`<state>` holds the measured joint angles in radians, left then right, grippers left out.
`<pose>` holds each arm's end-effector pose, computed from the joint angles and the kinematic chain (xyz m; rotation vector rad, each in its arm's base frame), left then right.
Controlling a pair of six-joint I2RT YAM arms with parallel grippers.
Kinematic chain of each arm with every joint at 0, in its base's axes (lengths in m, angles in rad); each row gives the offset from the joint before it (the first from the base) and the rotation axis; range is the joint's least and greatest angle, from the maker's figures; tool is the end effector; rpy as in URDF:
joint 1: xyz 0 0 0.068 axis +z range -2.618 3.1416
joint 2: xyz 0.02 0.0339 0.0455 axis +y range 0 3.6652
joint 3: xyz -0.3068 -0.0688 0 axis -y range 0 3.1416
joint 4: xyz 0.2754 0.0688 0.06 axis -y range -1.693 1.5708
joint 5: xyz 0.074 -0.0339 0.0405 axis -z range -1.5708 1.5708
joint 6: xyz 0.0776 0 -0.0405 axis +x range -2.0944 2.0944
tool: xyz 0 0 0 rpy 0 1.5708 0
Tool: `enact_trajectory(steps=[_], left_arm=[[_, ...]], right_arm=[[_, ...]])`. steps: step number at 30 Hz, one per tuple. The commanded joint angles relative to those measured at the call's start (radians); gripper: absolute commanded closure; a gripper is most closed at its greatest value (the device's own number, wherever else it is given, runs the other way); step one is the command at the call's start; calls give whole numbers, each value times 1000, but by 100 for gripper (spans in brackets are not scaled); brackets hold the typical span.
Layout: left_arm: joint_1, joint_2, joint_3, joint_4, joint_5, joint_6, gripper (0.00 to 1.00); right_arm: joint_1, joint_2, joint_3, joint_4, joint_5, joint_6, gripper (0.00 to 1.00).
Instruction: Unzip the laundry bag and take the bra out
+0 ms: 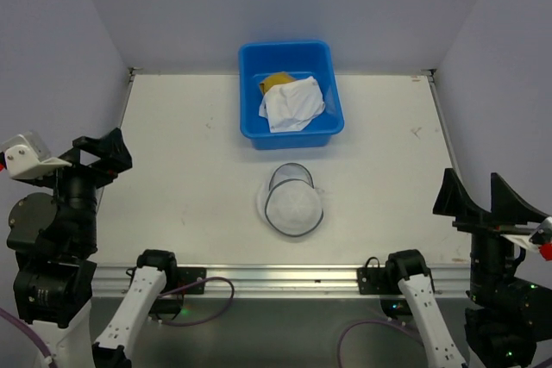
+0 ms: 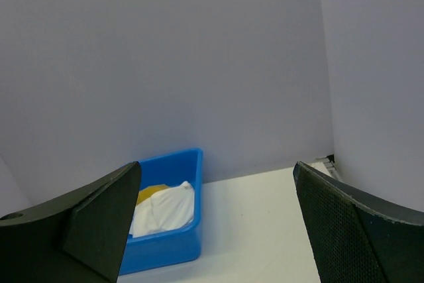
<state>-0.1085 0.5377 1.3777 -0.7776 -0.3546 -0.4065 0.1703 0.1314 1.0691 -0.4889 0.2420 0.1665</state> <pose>0.0448 0.0222 0.5249 -0.5013 1.4286 -0.1454 -0.0314 -0.0243 0.4760 0.2140 1.1171 0.1640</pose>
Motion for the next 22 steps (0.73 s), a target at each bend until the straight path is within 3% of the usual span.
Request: enact_trajectory(steps=[1, 22], left_arm=[[-11, -18, 27, -45, -37, 29, 0], [-16, -28, -97, -3, 63, -8, 0]], right_arm=[[1, -16, -18, 0, 5, -35, 1], [1, -21, -54, 24, -38, -21, 1]])
